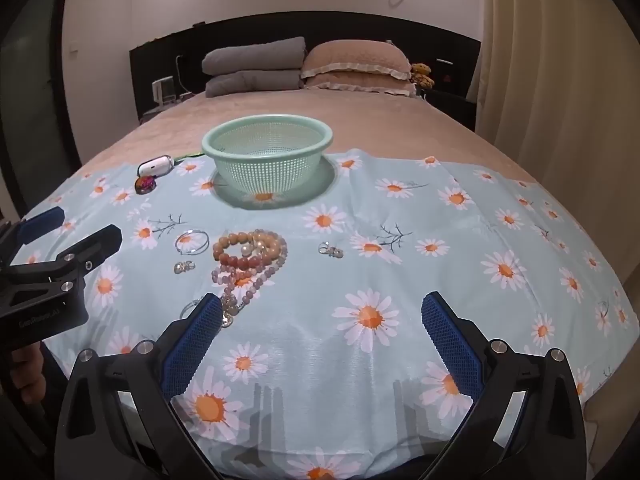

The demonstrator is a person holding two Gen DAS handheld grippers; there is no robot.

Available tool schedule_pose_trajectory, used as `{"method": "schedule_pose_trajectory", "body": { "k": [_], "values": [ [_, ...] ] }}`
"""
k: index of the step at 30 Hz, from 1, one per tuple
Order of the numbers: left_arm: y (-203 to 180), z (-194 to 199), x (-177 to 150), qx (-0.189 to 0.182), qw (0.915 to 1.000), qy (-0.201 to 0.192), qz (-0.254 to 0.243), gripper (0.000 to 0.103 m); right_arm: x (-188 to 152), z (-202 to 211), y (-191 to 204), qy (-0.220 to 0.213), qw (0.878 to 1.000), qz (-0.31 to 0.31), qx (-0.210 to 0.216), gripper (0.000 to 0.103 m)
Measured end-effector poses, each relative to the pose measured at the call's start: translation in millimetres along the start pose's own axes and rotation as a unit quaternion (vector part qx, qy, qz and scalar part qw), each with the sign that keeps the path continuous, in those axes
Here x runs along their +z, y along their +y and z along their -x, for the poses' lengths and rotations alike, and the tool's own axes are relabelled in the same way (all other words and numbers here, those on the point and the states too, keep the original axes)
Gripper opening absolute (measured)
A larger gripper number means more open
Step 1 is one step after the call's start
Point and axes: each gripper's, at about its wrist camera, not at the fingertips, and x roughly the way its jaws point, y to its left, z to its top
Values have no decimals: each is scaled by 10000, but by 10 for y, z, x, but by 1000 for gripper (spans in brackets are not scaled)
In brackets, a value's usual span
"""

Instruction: Organize jewelry

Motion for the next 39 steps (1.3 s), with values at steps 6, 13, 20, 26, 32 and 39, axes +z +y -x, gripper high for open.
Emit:
{"method": "schedule_pose_trajectory", "body": {
  "k": [6,13,20,26,32,39],
  "values": [
    [35,28,-14,-89,9999,-42,-44,97,-2,-38,33,86,9999,84,-37,95],
    [-28,17,10,17,9999,-12,-122,97,-13,-23,45,-11,9999,151,-9,95],
    [-17,7,3,-18,9999,-7,-121,97,-9,-29,50,2,9999,172,-15,95],
    [-3,-4,5,-49,9999,58,-112,97,-10,-40,51,16,9999,161,-28,95],
    [-16,12,8,-94,9998,71,-149,97,-7,-35,46,7,9999,158,-25,95],
    [-4,2,14,-104,9998,107,-133,97,-10,-31,51,4,9998,171,-36,95]
  ]
}}
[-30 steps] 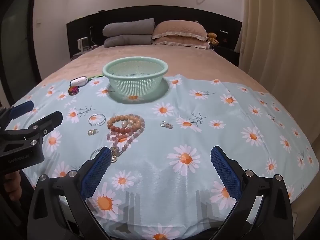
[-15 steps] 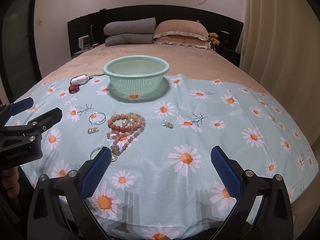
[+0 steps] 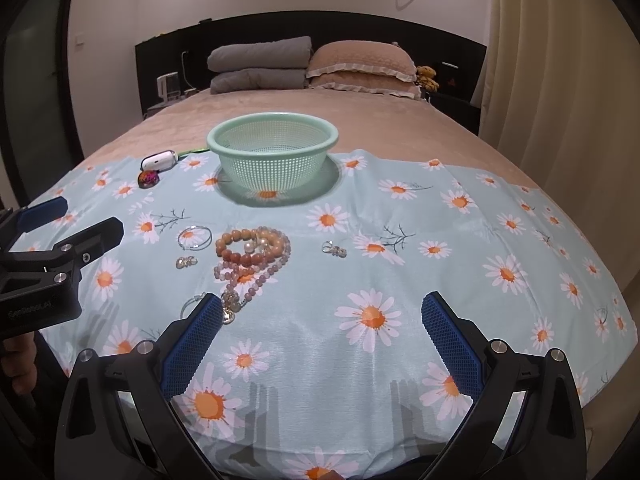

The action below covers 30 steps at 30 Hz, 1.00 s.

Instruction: Organize jewelry

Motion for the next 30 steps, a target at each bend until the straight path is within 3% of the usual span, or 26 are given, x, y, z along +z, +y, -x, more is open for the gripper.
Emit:
{"method": "schedule_pose_trajectory", "body": {
  "k": [30],
  "values": [
    [5,-147,-56,39,9994,268,-199,97,-24,-67,-11,130,9999,32,8,95]
  ]
}}
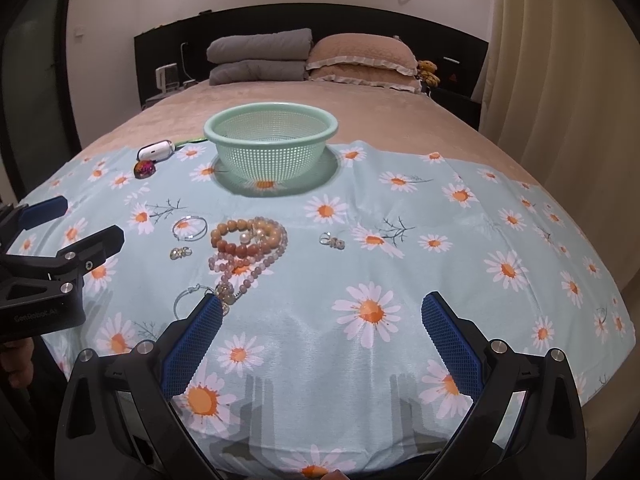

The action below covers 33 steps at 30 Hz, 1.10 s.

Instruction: Organize jewelry

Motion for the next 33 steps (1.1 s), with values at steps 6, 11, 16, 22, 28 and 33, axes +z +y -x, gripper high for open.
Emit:
{"method": "schedule_pose_trajectory", "body": {
  "k": [6,11,16,22,28,33],
  "values": [
    [80,-215,-5,-14,9996,260,64,97,4,-152,-151,228,9992,-224,249,95],
    [103,-424,55,-63,9988,486,86,97,40,-355,-261,457,9977,-340,367,95],
    [67,-666,72,-137,9973,719,-104,97,202,-617,-329,597,9974,-219,340,95],
    [-10,-1077,44,-265,9901,1247,-596,97,454,-1095,-399,741,9970,57,207,95],
    [1,-1296,169,-524,9866,1420,-612,97,543,-1419,-290,883,9937,521,454,95],
    [32,-1544,199,-553,9834,1576,-708,98,461,-1753,-349,1192,9907,489,447,95]
  ]
}}
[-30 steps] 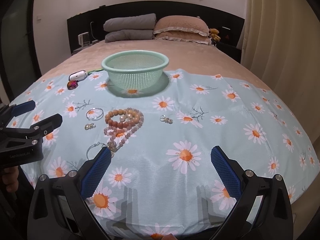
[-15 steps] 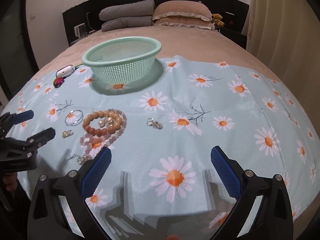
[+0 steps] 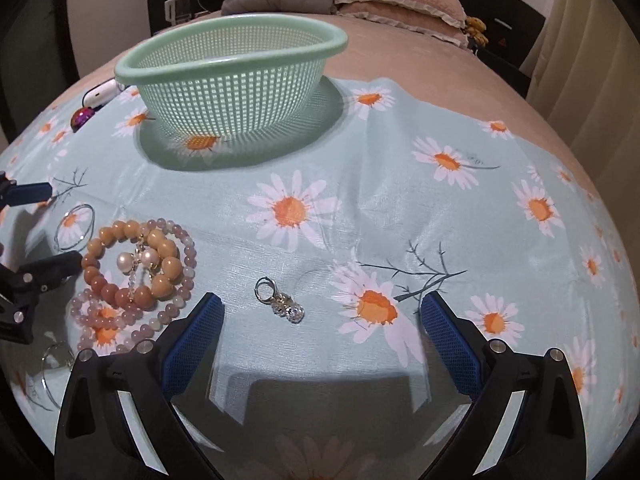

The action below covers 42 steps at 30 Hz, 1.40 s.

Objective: Organize jewelry
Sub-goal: 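Grasp the silver bangle with the left tool while the right tool grasps a small silver charm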

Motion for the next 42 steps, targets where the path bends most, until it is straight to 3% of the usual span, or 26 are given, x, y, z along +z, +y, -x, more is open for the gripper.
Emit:
{"method": "schedule_pose_trajectory", "body": {
  "k": [3,6,13,15,16,17,20,21,22,25,35,42],
  "values": [
    [133,-104,-2,-222,9990,-150,369,99,-47,-60,-109,-92,9989,-303,335,97],
    [85,-125,-63,29,9983,-524,255,99,-69,-66,-86,-171,9990,-297,270,97],
    [71,-114,-72,93,9970,-670,383,99,-56,-54,-36,-143,9996,-230,96,95],
    [70,-108,-90,133,9967,-712,370,99,-63,-33,-25,-157,9995,-201,173,88],
    [68,-106,-94,140,9967,-712,367,99,-67,-12,0,-191,9995,-125,201,74],
    [63,-97,-106,142,9966,-726,365,99,-74,23,35,-256,9992,-12,298,45],
    [26,-42,-149,-14,9963,-784,355,86,-88,46,160,-280,9984,258,410,14],
    [-10,-18,-159,-56,9962,-820,290,74,-84,48,192,-268,9980,325,461,10],
    [-63,3,-168,-88,9962,-843,192,63,-84,52,221,-273,9980,392,402,9],
    [-137,32,-184,-201,9958,-890,60,45,-81,63,234,-276,9980,432,373,9],
    [-51,127,-229,-333,9952,-841,361,44,-87,135,164,-197,9979,268,548,9],
    [47,256,-249,-59,9946,-830,614,44,-61,332,120,-295,9981,212,502,9]
  ]
}}
